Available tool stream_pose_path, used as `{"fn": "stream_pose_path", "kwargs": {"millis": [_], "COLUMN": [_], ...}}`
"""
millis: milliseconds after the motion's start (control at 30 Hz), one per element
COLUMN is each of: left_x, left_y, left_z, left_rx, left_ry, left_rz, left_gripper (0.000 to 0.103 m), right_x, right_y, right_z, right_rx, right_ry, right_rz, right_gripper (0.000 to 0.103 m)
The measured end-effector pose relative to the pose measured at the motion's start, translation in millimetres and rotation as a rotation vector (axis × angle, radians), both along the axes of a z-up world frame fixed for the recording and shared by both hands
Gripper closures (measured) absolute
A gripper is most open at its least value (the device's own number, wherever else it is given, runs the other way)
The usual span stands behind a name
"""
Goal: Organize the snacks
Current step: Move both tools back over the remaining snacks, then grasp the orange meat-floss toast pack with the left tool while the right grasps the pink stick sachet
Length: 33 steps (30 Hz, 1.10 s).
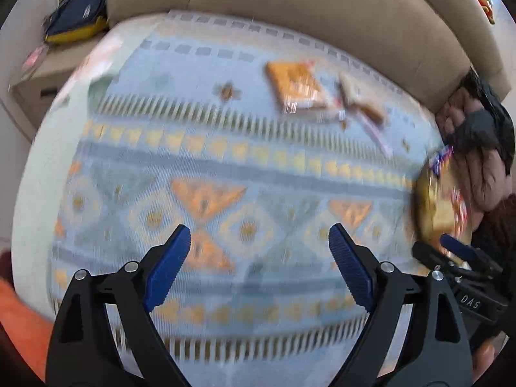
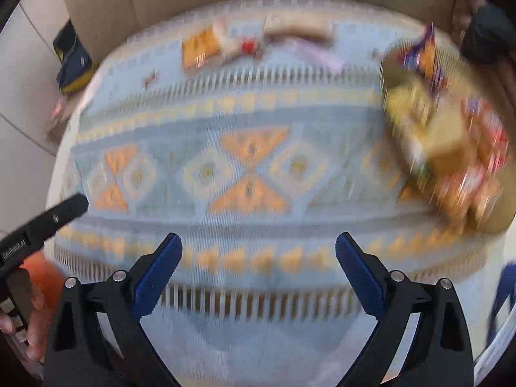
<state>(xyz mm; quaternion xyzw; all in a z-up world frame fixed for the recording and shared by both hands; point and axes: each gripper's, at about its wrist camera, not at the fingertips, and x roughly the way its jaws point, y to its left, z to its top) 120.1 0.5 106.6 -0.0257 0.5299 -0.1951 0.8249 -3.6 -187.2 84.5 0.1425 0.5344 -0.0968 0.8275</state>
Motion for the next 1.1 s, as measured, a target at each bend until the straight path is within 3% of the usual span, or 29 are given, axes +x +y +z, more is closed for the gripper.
{"fn": "stream_pose_path", "kwargs": {"millis": [133,233,367,467,533,700,833,900,1000,1100], "left_x": [55.0,97.3,142.6,165.2,174.8,186.1,183.6,178.3,164.7,138.8], "left_y": [-34.2,-60.6,-97.1,-117.2,-126.9,-142.6,-147.9,-146.7,-135.1,-115.9], "left_z": [11.7,2.5,-23.8,-42.7,-54.1,-72.8,-74.7,-71.8,-65.4,-56.8], "left_rx": [-0.039,-0.055,-0.052,-0.003,0.027,0.037,0.041,0.052,0.062,0.08], "left_ry": [-0.027,-0.008,0.037,0.051,0.053,0.071,0.06,0.043,0.036,0.028], "left_rz": [0.01,0.036,0.076,0.095,0.096,0.075,0.054,0.036,0.021,-0.005], "left_gripper": [0.01,0.01,0.01,0.01,0.01,0.012,0.026,0.029,0.032,0.036], "right_x": [55.1,103.8,154.7,181.3,202.0,233.4,238.8,238.7,233.6,220.7], "right_y": [-29.0,-54.8,-84.9,-107.6,-108.8,-119.4,-130.1,-124.7,-107.5,-98.9], "right_z": [32.4,38.7,14.3,-10.9,-25.2,-54.3,-70.0,-69.0,-66.1,-65.7], "right_rx": [-0.09,-0.141,-0.173,-0.113,-0.134,-0.175,-0.138,-0.143,-0.176,-0.145], "right_ry": [-0.051,-0.063,0.023,0.076,0.095,0.137,0.134,0.117,0.108,0.113], "right_rz": [-0.004,-0.016,-0.068,-0.111,-0.108,-0.127,-0.156,-0.119,-0.054,-0.042], "right_gripper": [0.018,0.026,0.038,0.037,0.037,0.036,0.039,0.063,0.077,0.083]}}
